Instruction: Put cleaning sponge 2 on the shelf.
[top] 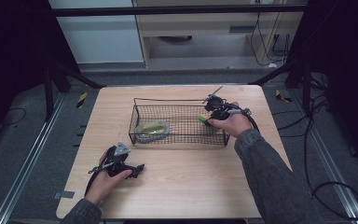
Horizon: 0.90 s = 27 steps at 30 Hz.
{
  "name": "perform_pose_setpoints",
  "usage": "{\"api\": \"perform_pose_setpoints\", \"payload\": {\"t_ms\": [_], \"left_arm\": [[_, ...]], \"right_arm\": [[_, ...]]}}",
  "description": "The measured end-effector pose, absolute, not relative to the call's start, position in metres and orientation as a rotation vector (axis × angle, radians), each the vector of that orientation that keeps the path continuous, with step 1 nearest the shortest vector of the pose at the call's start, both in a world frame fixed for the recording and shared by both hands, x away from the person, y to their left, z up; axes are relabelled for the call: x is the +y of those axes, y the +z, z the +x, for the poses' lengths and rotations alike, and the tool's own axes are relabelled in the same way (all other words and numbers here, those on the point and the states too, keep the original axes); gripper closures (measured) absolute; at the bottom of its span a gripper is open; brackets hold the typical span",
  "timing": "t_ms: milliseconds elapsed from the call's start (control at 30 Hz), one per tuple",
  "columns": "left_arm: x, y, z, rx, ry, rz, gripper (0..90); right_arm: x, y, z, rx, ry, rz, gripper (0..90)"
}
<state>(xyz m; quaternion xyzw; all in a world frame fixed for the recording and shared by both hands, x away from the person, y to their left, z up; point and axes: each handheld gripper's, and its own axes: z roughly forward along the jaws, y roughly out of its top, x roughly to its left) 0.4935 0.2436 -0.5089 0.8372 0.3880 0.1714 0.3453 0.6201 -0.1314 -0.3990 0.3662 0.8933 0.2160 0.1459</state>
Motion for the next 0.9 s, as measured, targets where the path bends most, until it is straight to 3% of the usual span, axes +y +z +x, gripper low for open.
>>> {"api": "perform_pose_setpoints", "payload": {"t_ms": [467,900], "left_arm": [[0.244,-0.509,0.494,1.007,0.446,2.173,0.0],[0.244,-0.509,0.493,1.007,0.443,2.177,0.0]], "right_arm": [[-0.131,-0.389,0.606,2.564,0.666,1.038,46.7],[-0.161,-0.381,0.589,2.396,0.803,1.154,20.5]]}}
